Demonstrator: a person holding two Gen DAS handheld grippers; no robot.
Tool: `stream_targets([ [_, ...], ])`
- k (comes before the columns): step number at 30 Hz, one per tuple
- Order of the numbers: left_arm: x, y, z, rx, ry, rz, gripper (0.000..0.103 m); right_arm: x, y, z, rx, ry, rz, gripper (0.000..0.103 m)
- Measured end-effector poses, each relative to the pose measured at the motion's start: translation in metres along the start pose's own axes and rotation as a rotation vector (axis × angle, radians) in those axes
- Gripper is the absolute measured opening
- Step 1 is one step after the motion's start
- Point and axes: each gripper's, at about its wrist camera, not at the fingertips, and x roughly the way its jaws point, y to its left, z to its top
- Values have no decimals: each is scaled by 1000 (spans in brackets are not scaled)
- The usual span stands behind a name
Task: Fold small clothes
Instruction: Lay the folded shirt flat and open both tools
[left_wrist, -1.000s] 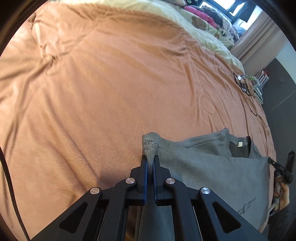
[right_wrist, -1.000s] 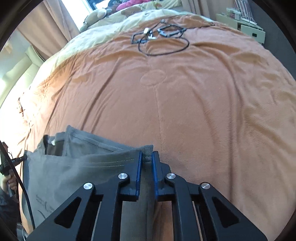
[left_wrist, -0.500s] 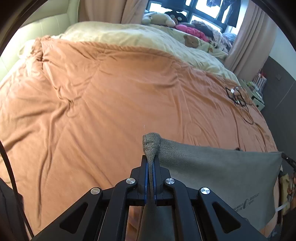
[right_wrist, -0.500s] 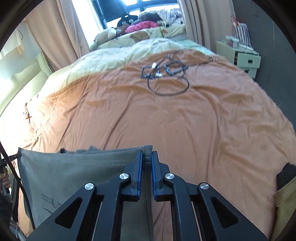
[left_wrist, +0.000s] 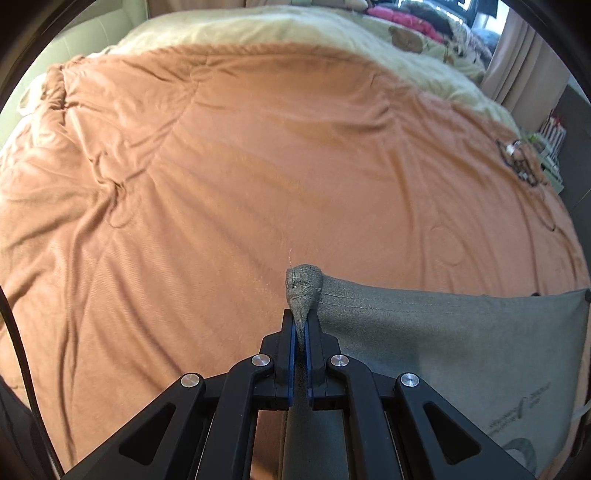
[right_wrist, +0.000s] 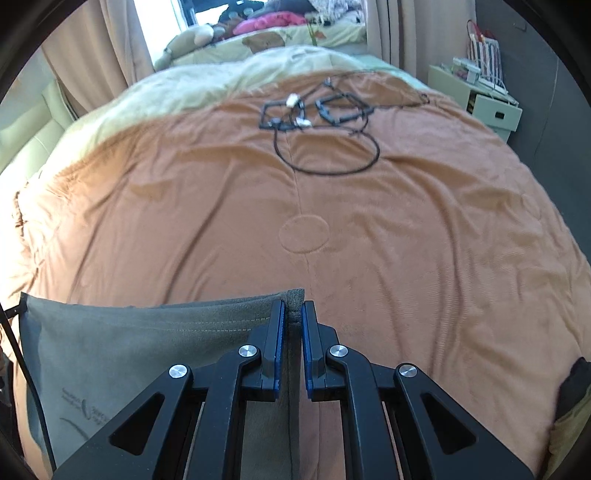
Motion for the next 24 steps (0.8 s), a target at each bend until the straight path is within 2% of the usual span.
stream_targets([
  [4, 22, 0, -2, 7, 23, 21, 4, 24, 2, 8, -6, 19, -26, 5],
  [5, 27, -1, -2, 7, 41, 24, 9, 30, 4, 7, -4, 42, -41, 6],
  [6, 30, -1, -3, 2, 56, 27, 10, 34, 5, 7, 5, 63, -56, 9],
  [8, 30, 0, -3, -3, 69, 63, 21, 38, 6, 8, -5, 64, -113, 9],
  [9, 27, 0, -3, -2, 57, 88, 25, 36, 8, 9, -16, 54, -129, 14],
  [10, 21, 1, -4, -3, 41, 96, 36, 31, 10, 8, -20, 44, -129, 20],
  [11, 15, 1, -5, -8, 22, 90, 43, 24, 11, 7, -16, 30, -115, 34],
  [12, 7, 1, -7, -11, -1, 76, 44, 19, 13, 5, -15, 19, -101, 39],
  [15, -15, -9, -14, 19, -38, 39, 44, -5, 24, -3, -42, -9, -48, 39],
  [17, -22, -19, -23, 52, -28, -11, 41, -16, 31, -13, -67, -13, -13, 39],
  [18, -25, -26, -31, 73, -13, -41, 38, -19, 37, -19, -80, -2, 12, 39],
  [20, -20, -34, -40, 101, 31, -60, 24, -18, 42, -30, -91, 28, 41, 39],
  [22, -6, -43, -50, 125, 99, -43, 15, -11, 49, -44, -120, 78, 66, 33],
  [24, 8, -42, -59, 132, 146, -6, 11, 0, 51, -50, -156, 123, 65, 27],
])
